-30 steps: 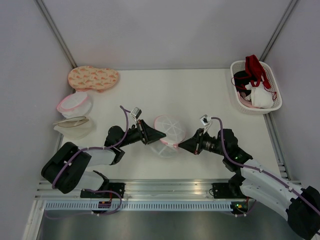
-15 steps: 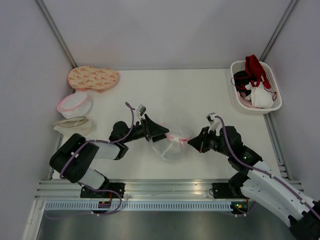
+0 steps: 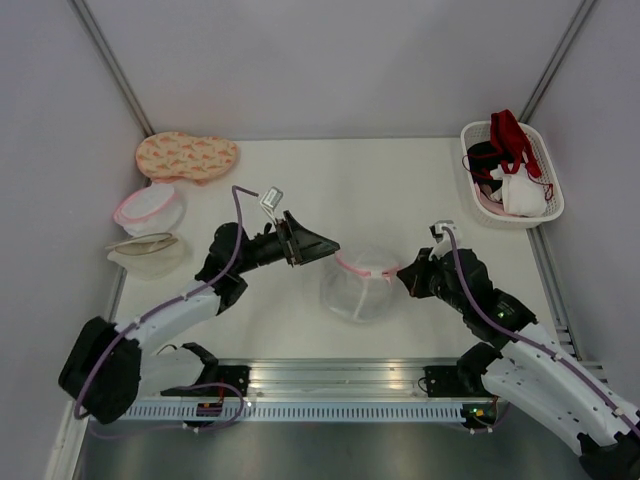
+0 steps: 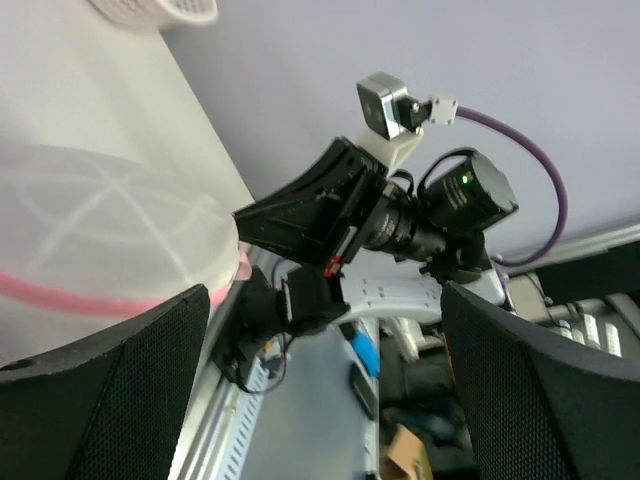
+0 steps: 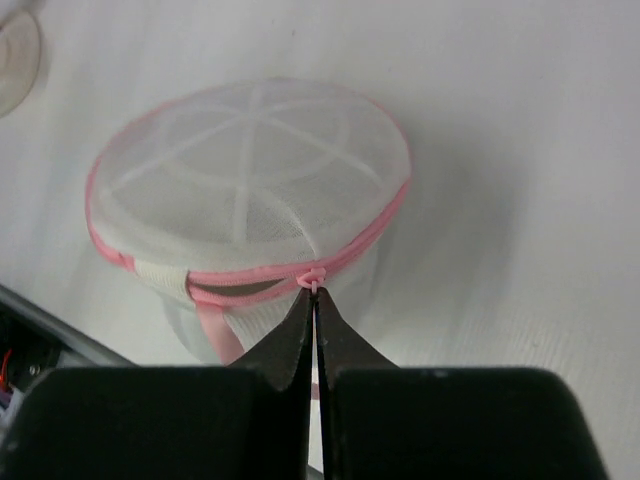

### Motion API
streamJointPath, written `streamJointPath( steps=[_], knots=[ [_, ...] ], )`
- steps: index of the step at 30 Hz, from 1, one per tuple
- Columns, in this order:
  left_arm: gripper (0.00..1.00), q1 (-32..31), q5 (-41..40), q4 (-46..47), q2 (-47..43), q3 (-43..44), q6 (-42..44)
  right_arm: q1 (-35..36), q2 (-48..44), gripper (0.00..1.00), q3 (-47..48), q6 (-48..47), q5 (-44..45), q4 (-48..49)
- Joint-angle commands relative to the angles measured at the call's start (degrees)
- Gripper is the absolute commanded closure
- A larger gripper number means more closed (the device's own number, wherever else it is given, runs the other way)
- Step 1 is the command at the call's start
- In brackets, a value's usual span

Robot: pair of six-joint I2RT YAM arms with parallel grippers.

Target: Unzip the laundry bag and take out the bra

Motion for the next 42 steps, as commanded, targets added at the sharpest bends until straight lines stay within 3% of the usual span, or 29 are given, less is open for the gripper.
streamJointPath(
  steps=[1,4,8,15,20,26,42],
  knots=[
    [0.0,-2.24,-10.99,-36.88,-11.66,9.44,18.12,0.02,-1.55,1.0,4.59,0.17,8.76,-1.02],
    [0.0,-2.6,-12.95,-45.3,-15.81,10.86,18.23,0.02,0.46,1.0,5.3,0.96,7.72,1.96],
    [0.0,-4.18,-13.38,-47.44,-18.88,7.36,13.93,0.11,5.04,0.99,5.65,1.84,2.36,5.13],
    [0.0,-17.78,-21.11,-49.2,-22.93,0.76,5.76,8.0,7.59,1.0,4.42,5.17,5.59,2.79],
    [0.0,-22.9,-25.59,-48.32,-21.88,-0.03,1.98,14.95,8.21,0.99,3.99,9.91,6.4,0.39],
    [0.0,-24.31,-28.58,-48.14,-20.3,0.23,0.22,26.02,12.16,1.0,2.23,12.91,5.69,6.53],
    [0.01,-24.22,-38.35,-40.15,-9.66,-2.5,-4.18,31.84,12.34,1.0,1.08,12.74,6.56,11.73]
  ],
)
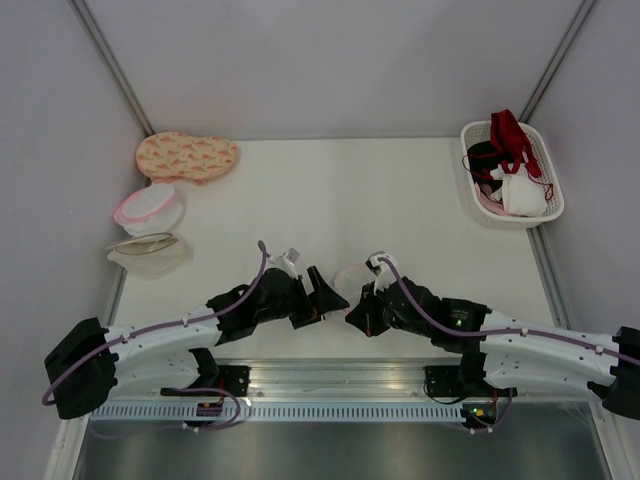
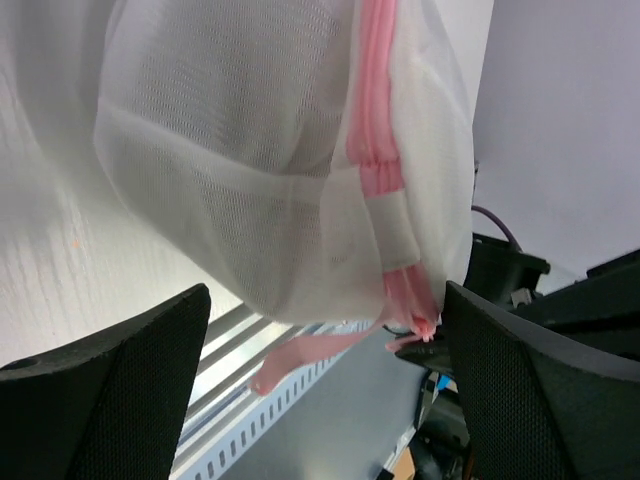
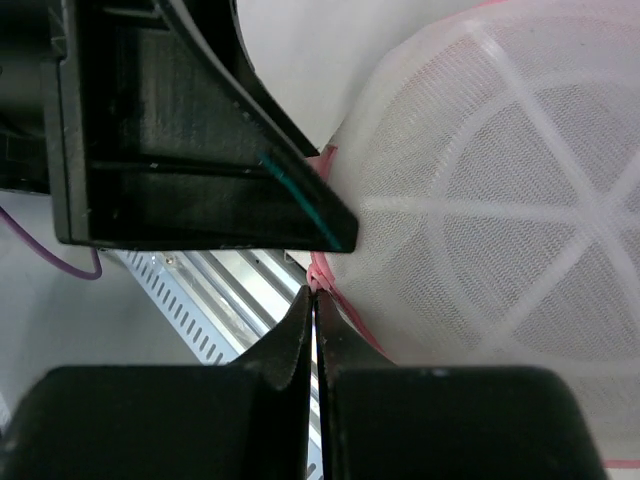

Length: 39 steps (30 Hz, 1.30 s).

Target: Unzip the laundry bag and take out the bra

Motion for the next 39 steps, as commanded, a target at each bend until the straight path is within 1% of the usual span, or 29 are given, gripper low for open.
streamJointPath(
  steps=[1,6,9,10,12,13,14,15,16,17,19,22,24,27,29,30,31,33,34,35,36,38,39],
  knots=[
    [0.02,-0.35,-4.81,5.19,0.92,0.91,-2.11,1.2,-1.12,1.0,-0.23,0.3,1.26,2.18],
    [0.05,-0.36,-6.67,5.19,1.18,3.64,-0.79,2.16,-1.3,1.0,-0.67,-0.14,1.34,1.91],
    [0.22,-0.35,-5.8,5.8,3.11,4.87,-0.17,2.52,-0.51,1.0,-0.5,-0.58,1.34,2.0],
    [0.37,-0.36,-5.01,6.5,3.72,4.78,-0.35,2.6,-0.34,1.0,-0.49,-0.58,1.34,2.18],
    [0.54,-0.36,-4.48,7.21,4.61,4.78,-0.52,2.69,0.1,1.0,-0.32,-0.75,1.52,2.26],
    [0.71,-0.27,-4.13,7.39,5.31,4.78,-0.7,2.78,0.19,0.99,-0.32,-0.84,1.6,2.18],
    [0.78,-0.35,-4.12,7.39,5.49,4.78,-0.96,2.78,0.19,1.0,-0.32,-0.93,1.61,2.0],
    [0.9,-0.36,-4.21,7.13,5.4,4.78,-0.96,2.78,0.37,1.0,-0.06,-1.1,1.69,1.83],
    [0.96,-0.27,-4.82,6.78,5.23,4.96,-0.79,2.78,0.46,1.0,0.03,-1.19,1.69,1.65],
    [0.98,-0.18,-5.26,5.73,5.05,4.96,-0.7,2.69,0.63,0.99,0.12,-1.19,1.78,1.39],
    [0.98,0.17,-7.01,4.93,4.26,4.78,0.0,2.69,1.24,1.0,0.91,-1.46,2.3,-0.27],
    [0.98,2.62,-8.52,4.57,3.47,3.12,0.79,2.69,3.35,1.0,2.23,-2.16,2.05,-2.56],
    [0.98,6.4,-8.26,6.85,2.68,1.54,1.41,2.69,5.37,1.0,2.93,-2.51,1.08,-3.27],
    [0.98,13.25,-4.67,9.49,0.31,-1.54,2.99,2.78,7.83,1.0,3.02,-2.51,0.11,-4.41],
    [0.98,17.72,-3.69,9.76,-1.97,-2.77,4.65,2.69,8.89,1.0,3.02,-2.16,1.77,-5.11],
    [0.98,18.79,-0.99,8.46,-2.59,-2.78,6.49,2.69,9.07,1.0,3.28,-1.99,2.83,-6.34],
    [0.98,19.85,-0.26,7.4,-3.21,-1.99,7.55,2.69,9.24,0.99,3.55,-1.98,3.97,-7.04],
    [0.98,22.22,2.89,4.07,-3.91,-0.94,11.58,2.69,9.77,1.0,4.77,-1.37,8.79,-9.93],
    [0.98,22.84,4.21,3.35,-3.92,0.11,12.91,2.69,10.03,1.0,5.39,-1.2,10.38,-11.08],
    [0.98,24.07,5.53,3.26,-3.74,0.3,14.4,2.69,11.08,1.0,6.61,-1.11,13.79,-12.23],
    [0.98,24.6,9.29,3.26,-2.87,0.65,17.72,2.61,11.79,0.99,7.15,-1.28,15.04,-14.15],
    [0.98,25.65,13.26,2.29,-1.29,2.32,21.08,1.73,14.59,1.0,8.29,-1.63,17.59,-15.74],
    [0.98,25.75,17.28,1.85,0.55,3.71,24.75,1.29,15.65,1.0,9.34,-2.33,20.13,-16.97]
  ],
)
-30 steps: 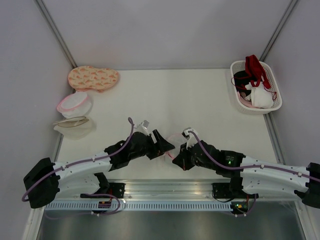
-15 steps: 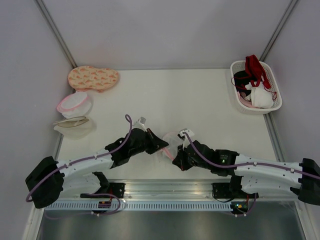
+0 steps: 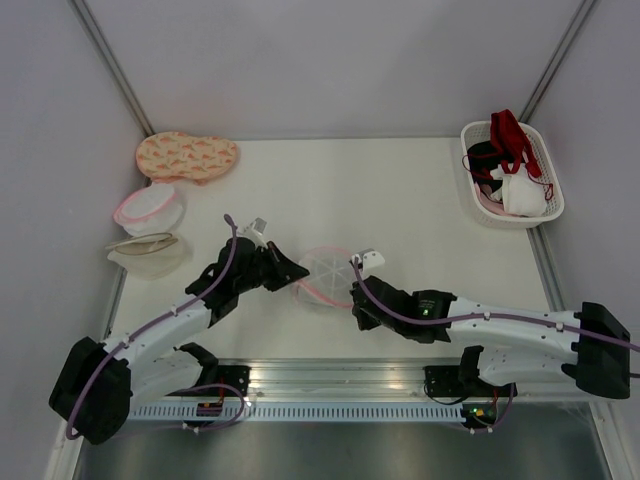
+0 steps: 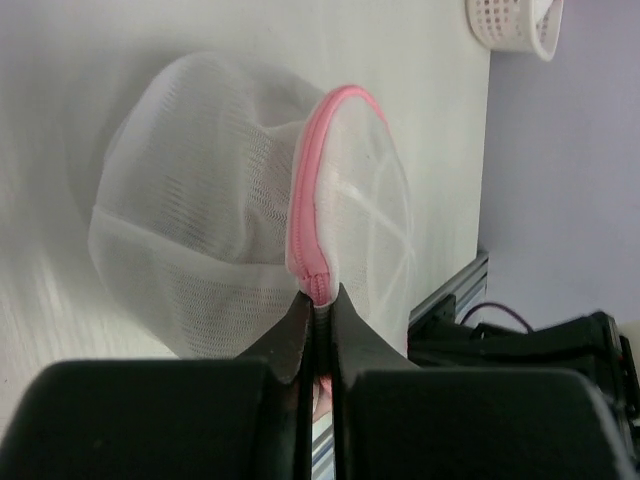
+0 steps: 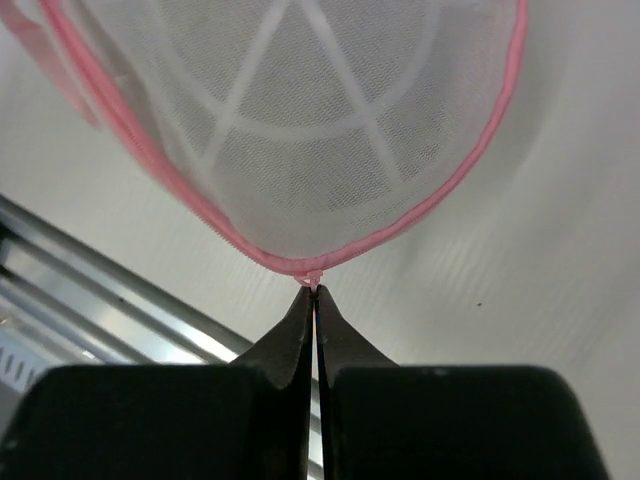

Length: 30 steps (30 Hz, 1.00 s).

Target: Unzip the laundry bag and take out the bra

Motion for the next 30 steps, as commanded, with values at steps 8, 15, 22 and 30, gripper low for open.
streamJointPath(
  steps=[8,15,22,30],
  knots=[
    [0.98,1.64,13.79,-8.37,5.72,9.32,21.69,-8.32,9.22,1.0,6.24,-3.44,16.54,-11.03],
    [0.98,1.82,19.84,-11.74,13.35,15.91,28.28,-13.42,8.26,1.0,7.3,-8.01,18.57,-8.05],
    [0.98,1.82,24.69,-14.54,23.73,25.4,35.84,-15.27,10.98,1.0,8.7,-11.7,16.63,-4.61],
    [0.3,2.17,16.96,-15.78,33.23,39.03,35.76,-15.36,8.0,1.0,7.83,-11.44,13.48,-4.52]
  ],
)
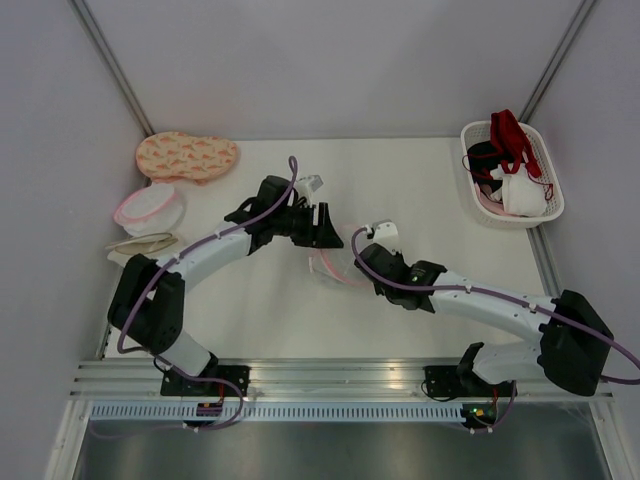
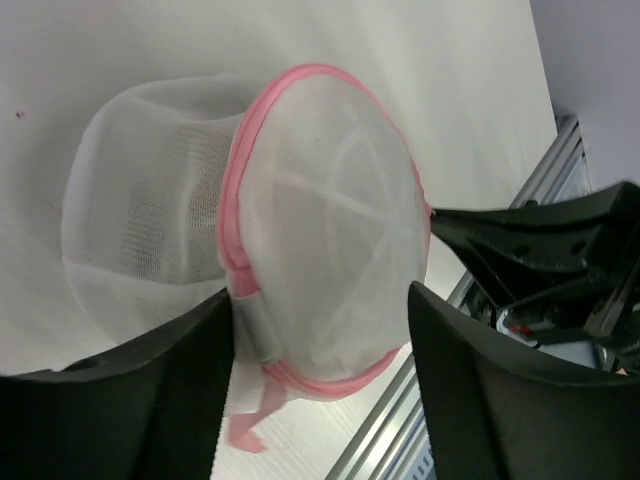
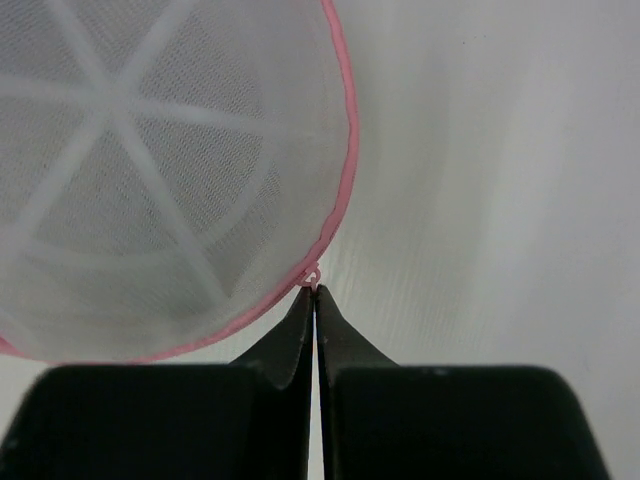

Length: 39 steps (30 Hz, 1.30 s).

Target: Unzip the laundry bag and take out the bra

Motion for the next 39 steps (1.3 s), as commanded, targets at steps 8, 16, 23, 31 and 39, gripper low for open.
streamJointPath(
  steps=[8,16,23,31,39],
  knots=[
    [0.02,0.22,-28.07,-6.54,-16.09,-9.56,-13.91,-0.25,-6.34,1.0,-1.22,-0.99,-7.46,3.94],
    [0.01,-0.74,-22.75,-6.98,-41.27,-27.7,-29.05,-0.25,-5.03,0.99,-3.59,-3.54,-31.46,14.3],
    [0.0,-4.52,-16.23,0.83,-42.35,-32.89,-38.28,0.89,-0.9,1.0,-5.26,0.06,-44.04,26.08],
    [0.02,-8.83,-16.84,15.5,-26.2,-34.48,-43.38,2.29,1.39,1.0,-5.52,1.73,-43.26,28.38],
    [0.39,-9.8,-20.01,25.35,-17.12,-34.04,-45.67,3.43,0.78,0.99,-5.44,2.17,-42.2,30.31]
  ],
)
